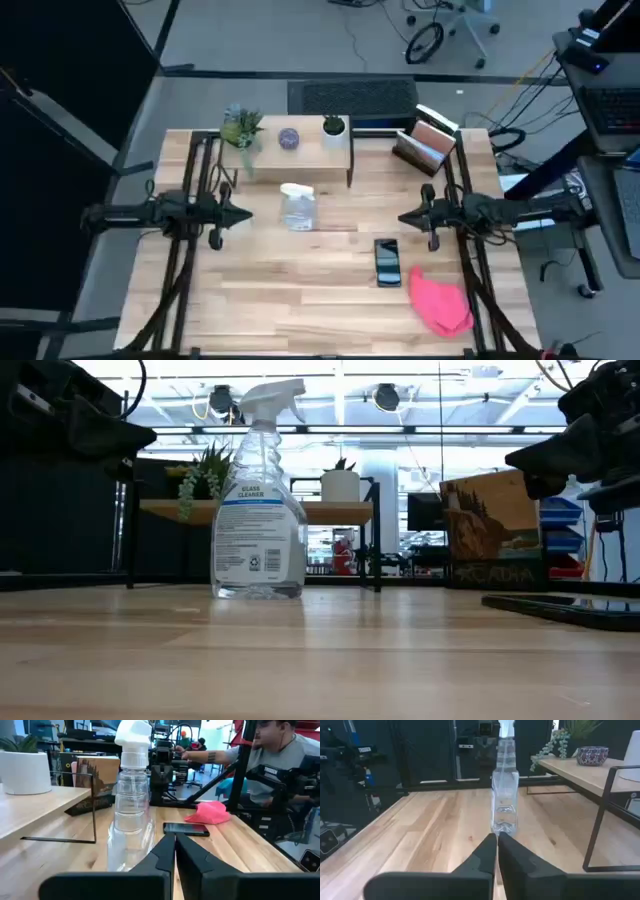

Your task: Apply microfiber cloth

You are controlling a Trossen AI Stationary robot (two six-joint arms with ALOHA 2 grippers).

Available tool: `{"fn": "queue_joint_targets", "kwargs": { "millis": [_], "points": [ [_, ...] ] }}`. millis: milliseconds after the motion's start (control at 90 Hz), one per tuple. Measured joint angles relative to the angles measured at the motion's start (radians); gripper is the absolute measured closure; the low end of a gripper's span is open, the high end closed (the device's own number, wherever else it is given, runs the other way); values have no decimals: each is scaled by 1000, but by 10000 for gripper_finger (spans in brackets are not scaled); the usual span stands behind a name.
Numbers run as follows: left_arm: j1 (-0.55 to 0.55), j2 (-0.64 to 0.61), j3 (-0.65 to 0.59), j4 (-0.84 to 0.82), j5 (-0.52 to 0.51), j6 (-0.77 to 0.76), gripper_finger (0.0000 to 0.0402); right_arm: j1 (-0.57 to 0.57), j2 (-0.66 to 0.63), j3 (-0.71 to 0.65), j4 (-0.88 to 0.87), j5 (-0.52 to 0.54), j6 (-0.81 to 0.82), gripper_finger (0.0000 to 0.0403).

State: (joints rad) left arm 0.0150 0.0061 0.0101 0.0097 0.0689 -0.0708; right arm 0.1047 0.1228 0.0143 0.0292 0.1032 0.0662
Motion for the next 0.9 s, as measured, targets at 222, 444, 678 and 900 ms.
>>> {"fn": "queue_joint_targets", "kwargs": {
  "millis": [222, 444, 678, 900],
  "points": [
    [0, 0, 0, 0, 0, 0, 402, 0, 0, 0, 0, 0, 0, 403],
    [0, 0, 0, 0, 0, 0, 402, 0, 0, 0, 0, 0, 0, 403],
    [0, 0, 0, 0, 0, 0, 402, 0, 0, 0, 0, 0, 0, 403],
    [0, 0, 0, 0, 0, 0, 402, 0, 0, 0, 0, 0, 0, 403]
  ]
}}
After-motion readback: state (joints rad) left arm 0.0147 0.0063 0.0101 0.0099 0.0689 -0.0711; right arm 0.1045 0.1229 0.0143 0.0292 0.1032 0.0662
